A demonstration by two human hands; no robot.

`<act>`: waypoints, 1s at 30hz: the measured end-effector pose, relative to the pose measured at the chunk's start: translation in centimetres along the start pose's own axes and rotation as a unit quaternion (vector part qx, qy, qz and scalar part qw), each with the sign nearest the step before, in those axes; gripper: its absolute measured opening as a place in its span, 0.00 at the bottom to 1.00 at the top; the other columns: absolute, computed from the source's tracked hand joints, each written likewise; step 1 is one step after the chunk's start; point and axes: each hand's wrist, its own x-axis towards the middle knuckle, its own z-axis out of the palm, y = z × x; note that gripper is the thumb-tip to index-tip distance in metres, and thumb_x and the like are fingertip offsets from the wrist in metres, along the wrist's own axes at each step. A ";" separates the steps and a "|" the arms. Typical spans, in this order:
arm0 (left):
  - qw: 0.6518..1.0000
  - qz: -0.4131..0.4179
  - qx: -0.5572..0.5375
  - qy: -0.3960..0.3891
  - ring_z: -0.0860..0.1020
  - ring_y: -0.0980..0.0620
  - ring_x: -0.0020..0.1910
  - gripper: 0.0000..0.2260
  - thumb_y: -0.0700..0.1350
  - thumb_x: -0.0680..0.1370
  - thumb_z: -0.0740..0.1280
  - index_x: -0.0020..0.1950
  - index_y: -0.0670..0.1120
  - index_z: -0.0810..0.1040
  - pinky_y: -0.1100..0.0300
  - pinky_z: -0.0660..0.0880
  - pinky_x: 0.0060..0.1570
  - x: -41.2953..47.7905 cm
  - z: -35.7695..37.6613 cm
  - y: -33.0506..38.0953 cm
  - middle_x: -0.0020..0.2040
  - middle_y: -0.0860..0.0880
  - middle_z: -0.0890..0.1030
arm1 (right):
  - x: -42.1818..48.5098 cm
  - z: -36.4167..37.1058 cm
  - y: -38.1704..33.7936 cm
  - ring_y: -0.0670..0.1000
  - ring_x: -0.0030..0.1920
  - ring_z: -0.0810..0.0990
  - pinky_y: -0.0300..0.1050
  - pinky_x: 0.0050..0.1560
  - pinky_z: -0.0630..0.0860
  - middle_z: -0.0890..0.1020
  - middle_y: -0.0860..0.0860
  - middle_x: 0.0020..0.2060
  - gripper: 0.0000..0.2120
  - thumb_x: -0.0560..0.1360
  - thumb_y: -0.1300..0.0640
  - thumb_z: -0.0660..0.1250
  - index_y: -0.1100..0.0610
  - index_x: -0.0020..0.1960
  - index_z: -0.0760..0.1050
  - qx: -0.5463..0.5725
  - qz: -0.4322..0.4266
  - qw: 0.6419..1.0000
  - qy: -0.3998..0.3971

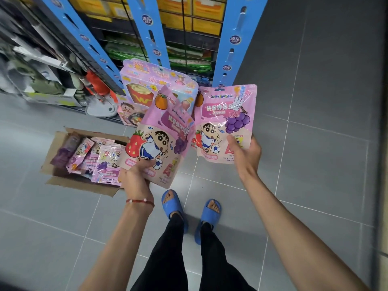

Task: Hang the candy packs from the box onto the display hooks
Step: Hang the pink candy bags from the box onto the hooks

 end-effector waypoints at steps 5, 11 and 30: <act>1.000 0.005 -0.004 -0.002 0.85 0.47 0.46 0.26 0.35 0.59 0.69 0.57 0.40 0.80 0.57 0.81 0.40 0.2 -0.5 -0.5 0.48 0.46 0.86 | 0.5 0.2 0.8 0.45 0.41 0.86 0.37 0.37 0.79 0.87 0.53 0.46 0.12 0.74 0.59 0.77 0.60 0.55 0.82 -0.011 0.007 1.000 0.004; 1.000 0.000 0.014 -0.004 0.84 0.51 0.38 0.16 0.31 0.66 0.68 0.52 0.41 0.80 0.62 0.79 0.32 0.1 -0.7 -1.1 0.41 0.50 0.86 | 1.1 0.2 1.9 0.46 0.42 0.86 0.38 0.38 0.80 0.88 0.52 0.46 0.12 0.74 0.59 0.77 0.59 0.55 0.82 -0.024 0.030 0.999 0.006; 0.995 0.014 0.052 -0.089 0.85 0.43 0.49 0.28 0.34 0.61 0.71 0.62 0.32 0.76 0.54 0.83 0.42 -3.1 -1.9 -0.2 0.52 0.40 0.85 | 1.7 -0.6 0.6 0.50 0.52 0.83 0.46 0.57 0.79 0.85 0.50 0.52 0.13 0.74 0.61 0.75 0.54 0.56 0.77 -0.145 0.073 0.986 -0.041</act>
